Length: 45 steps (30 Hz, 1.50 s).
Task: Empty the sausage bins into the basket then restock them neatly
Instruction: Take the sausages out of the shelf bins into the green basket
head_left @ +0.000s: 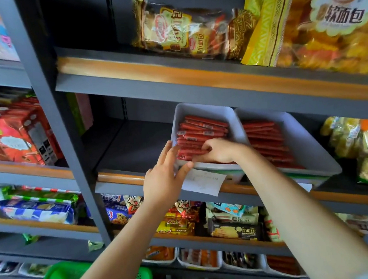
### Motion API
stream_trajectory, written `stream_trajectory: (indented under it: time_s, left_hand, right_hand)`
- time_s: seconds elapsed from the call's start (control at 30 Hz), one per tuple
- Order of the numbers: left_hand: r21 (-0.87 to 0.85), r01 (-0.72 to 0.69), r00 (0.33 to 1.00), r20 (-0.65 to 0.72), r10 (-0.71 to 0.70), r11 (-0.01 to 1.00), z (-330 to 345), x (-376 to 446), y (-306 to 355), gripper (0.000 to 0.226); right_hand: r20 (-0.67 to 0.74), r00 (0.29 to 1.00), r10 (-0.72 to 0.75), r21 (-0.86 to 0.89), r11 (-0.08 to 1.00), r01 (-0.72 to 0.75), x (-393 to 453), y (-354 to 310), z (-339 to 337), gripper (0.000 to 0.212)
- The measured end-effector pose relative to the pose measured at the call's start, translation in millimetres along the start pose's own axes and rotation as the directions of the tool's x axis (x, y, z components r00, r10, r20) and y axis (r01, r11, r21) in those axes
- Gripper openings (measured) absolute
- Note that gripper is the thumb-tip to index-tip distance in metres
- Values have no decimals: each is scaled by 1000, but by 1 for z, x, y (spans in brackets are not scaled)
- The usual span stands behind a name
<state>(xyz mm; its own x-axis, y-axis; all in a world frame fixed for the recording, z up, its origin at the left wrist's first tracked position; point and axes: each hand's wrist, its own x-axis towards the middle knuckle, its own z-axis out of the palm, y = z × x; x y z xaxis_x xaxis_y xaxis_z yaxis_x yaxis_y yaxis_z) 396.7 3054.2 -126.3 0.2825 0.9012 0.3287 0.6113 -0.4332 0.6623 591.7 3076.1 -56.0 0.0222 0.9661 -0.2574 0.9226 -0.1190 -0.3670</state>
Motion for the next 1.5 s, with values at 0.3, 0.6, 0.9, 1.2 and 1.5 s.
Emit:
stream_trajectory:
  time_s: [0.3, 0.6, 0.9, 1.2, 1.5]
  left_hand:
    - [0, -16, 1000, -2, 16, 1000, 3, 3, 0, 61]
    - [-36, -16, 1000, 2, 16, 999, 2, 3, -1, 62]
    - [-187, 63, 996, 67, -52, 980, -15, -3, 11, 60]
    - [-912, 222, 975, 202, -94, 346, -58, -65, 11, 43]
    - [-883, 462, 753, 344, -561, 78, -56, -130, -125, 30]
  right_hand:
    - [58, 998, -11, -58, 998, 14, -2, -3, -2, 41]
    - [-20, 998, -57, 59, 997, 58, -1, -2, -5, 34]
    - [-93, 986, -140, 169, 973, 154, -61, -31, -39, 22]
    - [93, 931, -352, 793, 592, 145, -96, -84, 43, 16]
    - [469, 824, -318, 744, 645, -174, -43, -128, 196, 25]
